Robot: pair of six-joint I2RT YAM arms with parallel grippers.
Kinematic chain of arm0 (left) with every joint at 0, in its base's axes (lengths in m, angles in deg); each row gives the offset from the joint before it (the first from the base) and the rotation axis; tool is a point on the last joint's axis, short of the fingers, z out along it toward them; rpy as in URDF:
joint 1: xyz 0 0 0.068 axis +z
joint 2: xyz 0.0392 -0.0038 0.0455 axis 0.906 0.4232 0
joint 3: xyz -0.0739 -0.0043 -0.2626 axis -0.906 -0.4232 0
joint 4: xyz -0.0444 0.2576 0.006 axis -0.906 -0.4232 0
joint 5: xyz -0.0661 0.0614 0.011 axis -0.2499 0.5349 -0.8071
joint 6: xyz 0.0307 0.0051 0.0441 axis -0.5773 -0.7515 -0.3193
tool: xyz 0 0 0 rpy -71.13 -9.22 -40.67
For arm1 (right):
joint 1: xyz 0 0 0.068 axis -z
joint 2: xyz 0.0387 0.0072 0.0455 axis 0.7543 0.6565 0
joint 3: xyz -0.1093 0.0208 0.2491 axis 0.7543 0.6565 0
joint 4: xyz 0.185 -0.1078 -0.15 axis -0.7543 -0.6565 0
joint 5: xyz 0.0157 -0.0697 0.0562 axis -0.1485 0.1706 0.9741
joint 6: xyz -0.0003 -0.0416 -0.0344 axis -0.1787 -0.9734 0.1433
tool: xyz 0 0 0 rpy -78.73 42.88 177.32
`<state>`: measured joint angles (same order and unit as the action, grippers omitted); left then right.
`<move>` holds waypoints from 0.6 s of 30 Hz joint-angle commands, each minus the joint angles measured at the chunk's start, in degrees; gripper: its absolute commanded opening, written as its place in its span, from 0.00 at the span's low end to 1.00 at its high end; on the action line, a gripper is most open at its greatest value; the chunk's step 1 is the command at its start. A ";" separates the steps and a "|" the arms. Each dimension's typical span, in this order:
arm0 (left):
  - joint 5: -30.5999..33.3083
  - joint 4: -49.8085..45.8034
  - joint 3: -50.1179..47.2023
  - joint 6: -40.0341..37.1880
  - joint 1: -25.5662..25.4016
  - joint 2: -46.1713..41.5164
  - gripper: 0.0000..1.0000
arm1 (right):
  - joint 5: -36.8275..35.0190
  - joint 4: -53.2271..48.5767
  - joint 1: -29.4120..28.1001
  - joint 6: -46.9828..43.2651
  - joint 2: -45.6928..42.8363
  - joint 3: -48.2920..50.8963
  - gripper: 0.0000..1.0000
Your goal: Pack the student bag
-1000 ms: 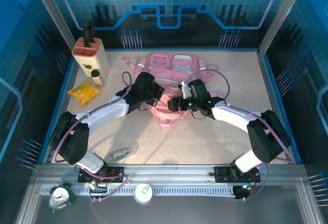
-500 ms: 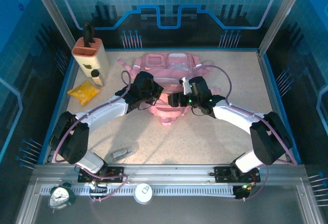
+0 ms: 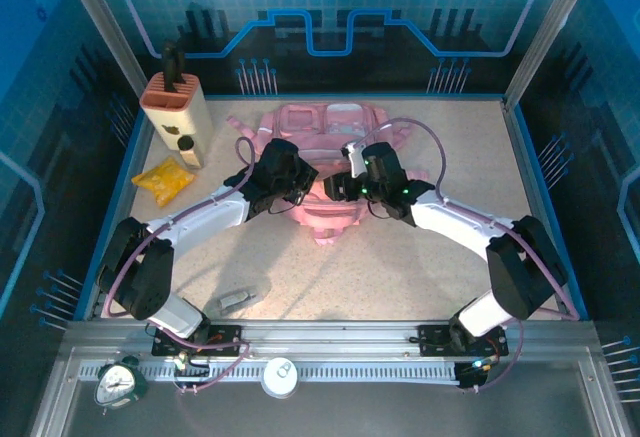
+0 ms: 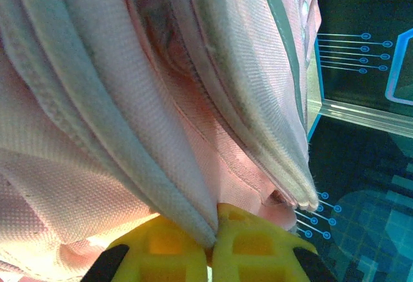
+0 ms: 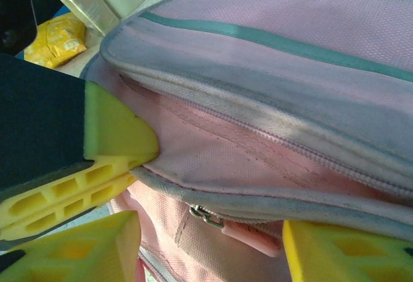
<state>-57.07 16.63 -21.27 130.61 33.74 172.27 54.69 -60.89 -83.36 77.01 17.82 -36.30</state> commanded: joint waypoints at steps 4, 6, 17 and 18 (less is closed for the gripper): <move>-6.28 3.43 2.77 -3.21 -1.17 -1.25 0.00 | -0.67 2.48 -2.45 -3.32 3.53 -4.76 0.53; -6.14 3.29 2.68 -3.33 -1.20 -1.26 0.00 | -2.62 2.42 -2.96 -3.89 3.44 -4.68 0.51; -6.27 2.27 2.80 -4.80 -0.55 -1.41 0.00 | 2.26 -3.85 -1.73 -3.05 4.70 -6.15 0.43; -6.81 1.99 3.06 -5.77 -0.38 -1.46 0.00 | 4.30 -4.30 -1.73 -2.49 4.44 -5.97 0.41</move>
<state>-57.29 16.28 -21.27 129.00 33.98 172.27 52.94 -65.48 -85.00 74.60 21.75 -40.08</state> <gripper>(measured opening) 0.058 0.420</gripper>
